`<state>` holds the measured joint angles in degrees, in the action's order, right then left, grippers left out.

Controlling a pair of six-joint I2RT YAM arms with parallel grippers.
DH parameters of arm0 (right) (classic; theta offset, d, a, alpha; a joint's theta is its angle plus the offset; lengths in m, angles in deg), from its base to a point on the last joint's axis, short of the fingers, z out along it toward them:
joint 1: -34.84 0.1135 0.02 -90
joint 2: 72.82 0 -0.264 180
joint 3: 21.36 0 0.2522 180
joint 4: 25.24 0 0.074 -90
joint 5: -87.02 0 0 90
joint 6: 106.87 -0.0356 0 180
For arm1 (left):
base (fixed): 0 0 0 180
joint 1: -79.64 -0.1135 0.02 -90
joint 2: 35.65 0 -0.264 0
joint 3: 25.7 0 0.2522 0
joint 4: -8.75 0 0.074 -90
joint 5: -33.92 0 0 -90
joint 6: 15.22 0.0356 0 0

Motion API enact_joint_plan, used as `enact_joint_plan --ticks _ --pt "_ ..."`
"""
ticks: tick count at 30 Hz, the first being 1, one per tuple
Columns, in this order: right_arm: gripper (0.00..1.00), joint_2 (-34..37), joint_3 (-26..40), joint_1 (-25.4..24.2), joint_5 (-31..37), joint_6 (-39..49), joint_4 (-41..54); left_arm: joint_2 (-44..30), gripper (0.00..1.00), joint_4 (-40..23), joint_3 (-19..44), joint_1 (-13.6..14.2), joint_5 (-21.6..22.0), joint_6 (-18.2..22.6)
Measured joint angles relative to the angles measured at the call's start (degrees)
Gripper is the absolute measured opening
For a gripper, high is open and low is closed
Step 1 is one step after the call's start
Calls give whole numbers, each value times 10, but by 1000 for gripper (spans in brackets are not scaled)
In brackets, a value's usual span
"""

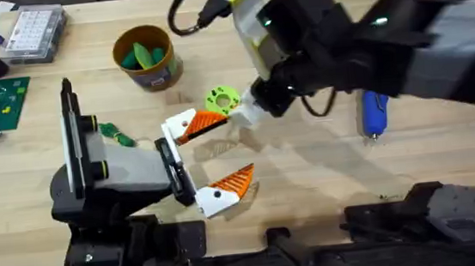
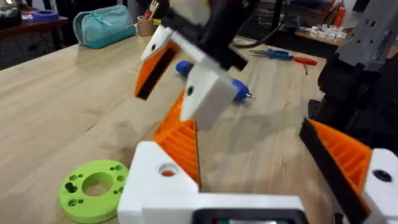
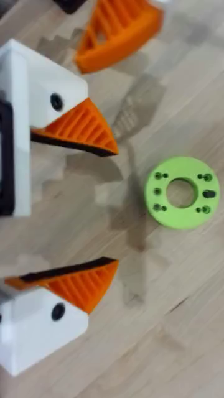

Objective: Pick up the gripper from the table and insert it into the empty holder that is missing its gripper. Then pick up a screw, insert it into the mounting hole, and use the screwdriver to tighten it. Finally, clean up the table by picking up the vegetable and placing it into the bucket.

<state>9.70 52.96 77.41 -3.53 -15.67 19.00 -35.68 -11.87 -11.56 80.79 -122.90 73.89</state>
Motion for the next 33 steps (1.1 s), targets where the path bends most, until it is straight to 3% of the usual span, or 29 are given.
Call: enact_joint_plan --ticks 3,8,15,33 --pt "824 32 0 -4 -5 -2 -31 0 986 0 0 0 0 0" --pt "774 81 0 -8 -11 -2 -96 0 986 0 0 0 0 0" --pt "555 134 0 -8 -44 -4 -165 0 986 0 0 0 0 0" --pt "445 165 -1 -8 -66 -14 -267 0 986 0 0 0 0 0"
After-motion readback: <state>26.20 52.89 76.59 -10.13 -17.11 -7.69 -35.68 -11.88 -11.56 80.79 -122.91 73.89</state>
